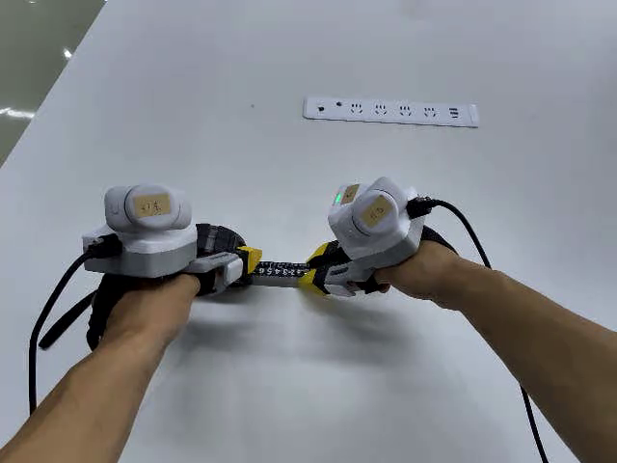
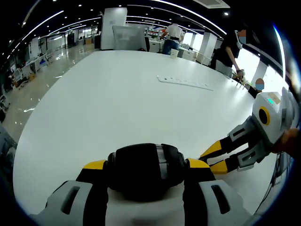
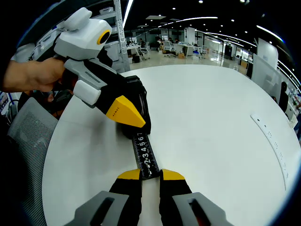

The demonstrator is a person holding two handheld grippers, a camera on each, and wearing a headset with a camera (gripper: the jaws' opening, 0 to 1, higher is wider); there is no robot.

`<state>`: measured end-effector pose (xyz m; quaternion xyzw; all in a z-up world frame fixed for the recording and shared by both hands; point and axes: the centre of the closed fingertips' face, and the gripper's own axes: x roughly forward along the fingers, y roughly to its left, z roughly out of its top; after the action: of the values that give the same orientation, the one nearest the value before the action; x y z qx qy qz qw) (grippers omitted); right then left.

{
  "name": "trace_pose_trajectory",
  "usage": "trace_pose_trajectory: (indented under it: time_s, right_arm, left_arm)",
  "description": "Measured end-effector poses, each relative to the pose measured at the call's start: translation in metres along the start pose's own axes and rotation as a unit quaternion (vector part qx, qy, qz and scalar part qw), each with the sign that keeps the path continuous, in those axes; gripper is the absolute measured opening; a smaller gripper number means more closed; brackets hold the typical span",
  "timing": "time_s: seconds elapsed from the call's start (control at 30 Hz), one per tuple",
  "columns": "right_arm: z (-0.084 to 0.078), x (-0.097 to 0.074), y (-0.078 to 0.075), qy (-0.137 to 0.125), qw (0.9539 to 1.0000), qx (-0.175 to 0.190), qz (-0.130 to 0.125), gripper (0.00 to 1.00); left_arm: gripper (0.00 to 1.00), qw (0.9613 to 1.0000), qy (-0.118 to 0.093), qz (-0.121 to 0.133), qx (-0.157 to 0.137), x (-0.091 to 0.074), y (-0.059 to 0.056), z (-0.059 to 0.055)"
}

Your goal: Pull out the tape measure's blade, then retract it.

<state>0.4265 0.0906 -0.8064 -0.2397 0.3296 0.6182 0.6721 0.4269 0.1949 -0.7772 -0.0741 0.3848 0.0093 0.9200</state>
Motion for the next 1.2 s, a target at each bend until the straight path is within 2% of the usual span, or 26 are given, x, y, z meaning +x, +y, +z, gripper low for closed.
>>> trace_pose_trajectory:
  time_s: [0.87, 1.2]
  right_arm:
    - [0.025, 0.023, 0.008, -0.014, 0.9998, -0.004, 0.015, 0.1]
    - [0.034, 0.034, 0.012, -0.026, 0.9996, -0.005, 0.013, 0.1]
  left_arm:
    - [0.6, 1.0, 0.004, -0.003, -0.006, 0.001, 0.001, 0.001]
    - [0.6, 0.9999, 0.005, -0.004, -0.01, 0.001, 0.001, 0.001]
